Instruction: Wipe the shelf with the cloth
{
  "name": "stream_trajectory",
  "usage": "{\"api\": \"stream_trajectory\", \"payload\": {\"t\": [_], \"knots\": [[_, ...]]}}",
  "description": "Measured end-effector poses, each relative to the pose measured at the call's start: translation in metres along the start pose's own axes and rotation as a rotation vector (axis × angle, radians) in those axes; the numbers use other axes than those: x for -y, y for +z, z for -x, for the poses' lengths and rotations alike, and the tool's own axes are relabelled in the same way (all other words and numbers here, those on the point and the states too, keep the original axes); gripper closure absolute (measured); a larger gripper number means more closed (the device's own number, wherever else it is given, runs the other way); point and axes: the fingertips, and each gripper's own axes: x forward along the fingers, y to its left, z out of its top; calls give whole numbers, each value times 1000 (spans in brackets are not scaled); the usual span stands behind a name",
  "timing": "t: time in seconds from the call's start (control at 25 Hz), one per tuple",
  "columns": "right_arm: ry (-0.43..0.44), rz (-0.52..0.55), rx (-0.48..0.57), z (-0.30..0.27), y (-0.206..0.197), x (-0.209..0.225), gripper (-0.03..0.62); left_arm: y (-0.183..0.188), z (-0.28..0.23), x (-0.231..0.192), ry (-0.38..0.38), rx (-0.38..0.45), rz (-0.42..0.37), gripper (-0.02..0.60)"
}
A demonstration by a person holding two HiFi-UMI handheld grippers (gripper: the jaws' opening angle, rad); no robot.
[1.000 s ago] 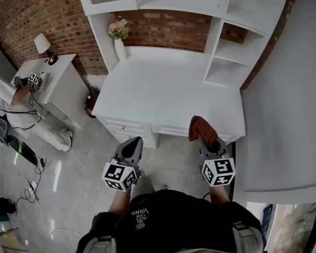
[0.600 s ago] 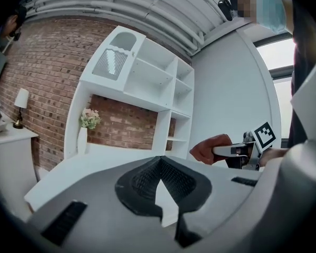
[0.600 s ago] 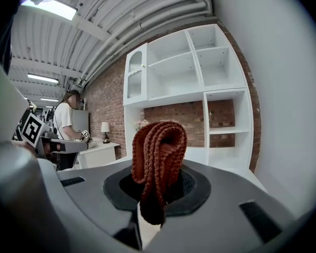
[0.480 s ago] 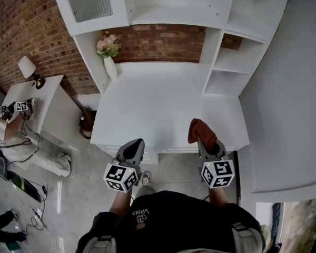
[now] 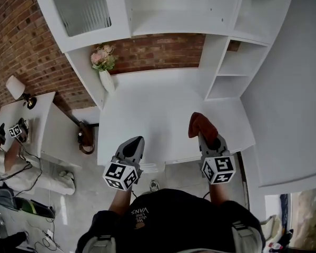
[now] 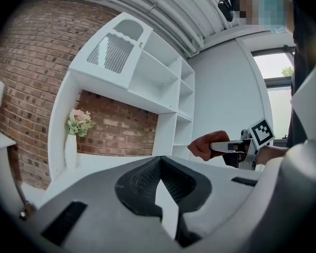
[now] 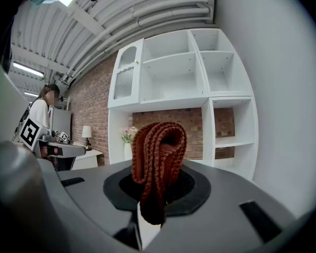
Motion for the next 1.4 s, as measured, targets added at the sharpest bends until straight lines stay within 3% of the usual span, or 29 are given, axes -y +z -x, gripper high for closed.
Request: {"api": "stream_trajectory", "payload": {"t": [0.32,0.52,0.72,1.16,1.4], "knots": [[-69,26,44,-36,26,-8,525,11,-14,-40,-63,-8,-19,577],[-62,66,68,-60,49,-2,525,8,-30,-47,-85,-18,-8,577],[-4,121,140,-95,90,7,525,5,-54,-53,-71,-24,5,577],[185,212,330,-175,218,15,525,25,-106,-81,69,35,30,577],[238,308,406,-205,281,6,525,32,-129,-89,87,54,33,577]]}}
